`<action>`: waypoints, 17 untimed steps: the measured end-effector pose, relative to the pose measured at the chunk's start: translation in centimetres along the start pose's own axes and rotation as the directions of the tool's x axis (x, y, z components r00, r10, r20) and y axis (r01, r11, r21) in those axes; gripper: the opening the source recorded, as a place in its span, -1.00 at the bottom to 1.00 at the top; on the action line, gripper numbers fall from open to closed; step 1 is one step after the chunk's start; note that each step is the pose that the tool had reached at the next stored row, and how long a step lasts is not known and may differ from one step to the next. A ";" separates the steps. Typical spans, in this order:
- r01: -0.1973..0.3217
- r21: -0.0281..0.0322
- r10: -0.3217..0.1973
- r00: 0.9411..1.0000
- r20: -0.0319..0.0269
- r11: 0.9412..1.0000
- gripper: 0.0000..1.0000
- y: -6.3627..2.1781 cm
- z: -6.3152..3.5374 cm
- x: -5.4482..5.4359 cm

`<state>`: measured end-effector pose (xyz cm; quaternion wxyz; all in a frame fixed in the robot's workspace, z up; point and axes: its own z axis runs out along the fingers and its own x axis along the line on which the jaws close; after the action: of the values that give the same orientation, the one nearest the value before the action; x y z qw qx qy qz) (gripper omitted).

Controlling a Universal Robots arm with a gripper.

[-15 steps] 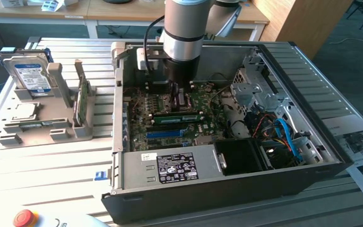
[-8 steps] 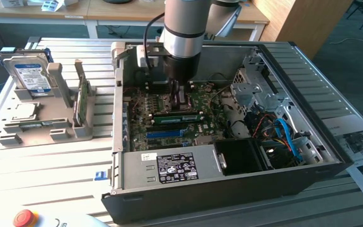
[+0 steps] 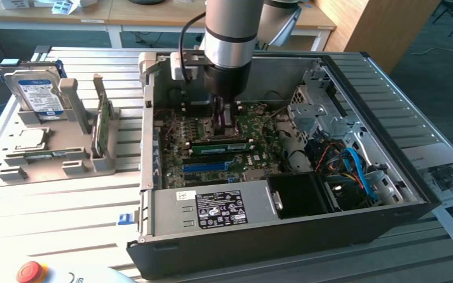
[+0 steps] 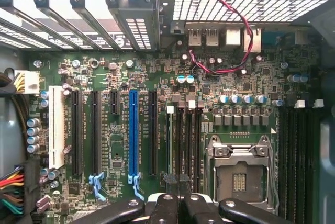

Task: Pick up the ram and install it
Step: 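Press down the ram until it locks into place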

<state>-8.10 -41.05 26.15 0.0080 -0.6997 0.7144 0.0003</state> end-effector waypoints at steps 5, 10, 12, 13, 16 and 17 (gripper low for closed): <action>0.000 0.000 0.000 1.000 0.000 1.000 -0.80 0.00 -0.53 0.0; 0.000 0.000 0.000 1.000 0.000 1.000 -0.80 -0.01 -1.16 0.0; 0.000 -0.001 0.000 1.000 0.000 1.000 -0.80 -0.01 -1.40 0.0; 0.000 -0.001 0.000 1.000 0.000 1.000 -0.80 -0.01 -1.51 0.0; 0.000 -0.001 0.000 1.000 0.000 1.000 -0.80 -0.02 -1.88 0.0; 0.000 -0.001 0.000 1.000 0.000 1.000 -0.80 -0.02 -2.00 0.0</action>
<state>-8.10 -41.05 28.15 0.0076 -0.6996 0.7145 0.0007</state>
